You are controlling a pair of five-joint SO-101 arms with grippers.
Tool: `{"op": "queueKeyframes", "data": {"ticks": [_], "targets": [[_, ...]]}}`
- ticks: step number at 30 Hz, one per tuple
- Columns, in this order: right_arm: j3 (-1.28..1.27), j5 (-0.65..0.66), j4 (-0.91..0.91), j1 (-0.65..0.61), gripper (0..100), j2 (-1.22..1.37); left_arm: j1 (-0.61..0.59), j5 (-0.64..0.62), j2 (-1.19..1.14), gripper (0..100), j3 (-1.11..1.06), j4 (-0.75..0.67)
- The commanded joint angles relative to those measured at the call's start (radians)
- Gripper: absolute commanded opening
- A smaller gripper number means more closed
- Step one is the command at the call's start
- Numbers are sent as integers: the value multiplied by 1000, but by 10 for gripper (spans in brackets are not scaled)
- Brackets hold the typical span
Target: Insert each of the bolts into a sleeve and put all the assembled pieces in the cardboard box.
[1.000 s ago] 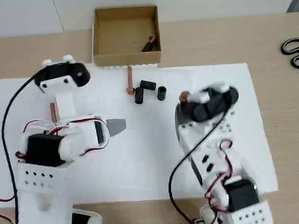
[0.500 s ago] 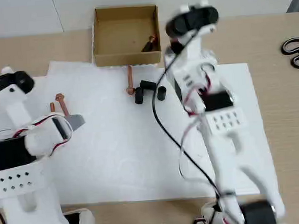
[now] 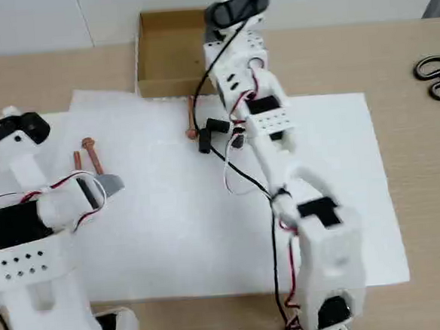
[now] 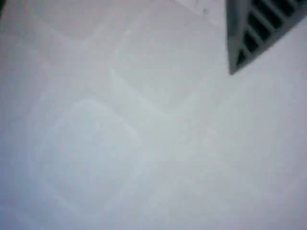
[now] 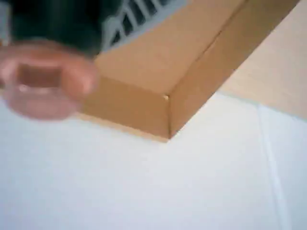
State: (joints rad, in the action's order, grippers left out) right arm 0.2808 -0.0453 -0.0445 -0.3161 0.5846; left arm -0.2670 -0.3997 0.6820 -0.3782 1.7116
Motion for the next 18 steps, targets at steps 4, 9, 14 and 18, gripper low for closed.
{"op": "queueKeyframes", "data": {"ticks": [4, 9, 14, 18], "targets": [[425, 17, -33, -13, 8, 297, -2, 9, 21, 306, 4, -2], [634, 14, 15, -13, 16, 490, -2, 8, 21, 306, -4, -2], [793, 11, 133, -13, 140, 610, -2, 9, 21, 306, -18, -18], [879, 11, 179, -13, 180, 659, 0, 9, 21, 306, -18, -18]]}}
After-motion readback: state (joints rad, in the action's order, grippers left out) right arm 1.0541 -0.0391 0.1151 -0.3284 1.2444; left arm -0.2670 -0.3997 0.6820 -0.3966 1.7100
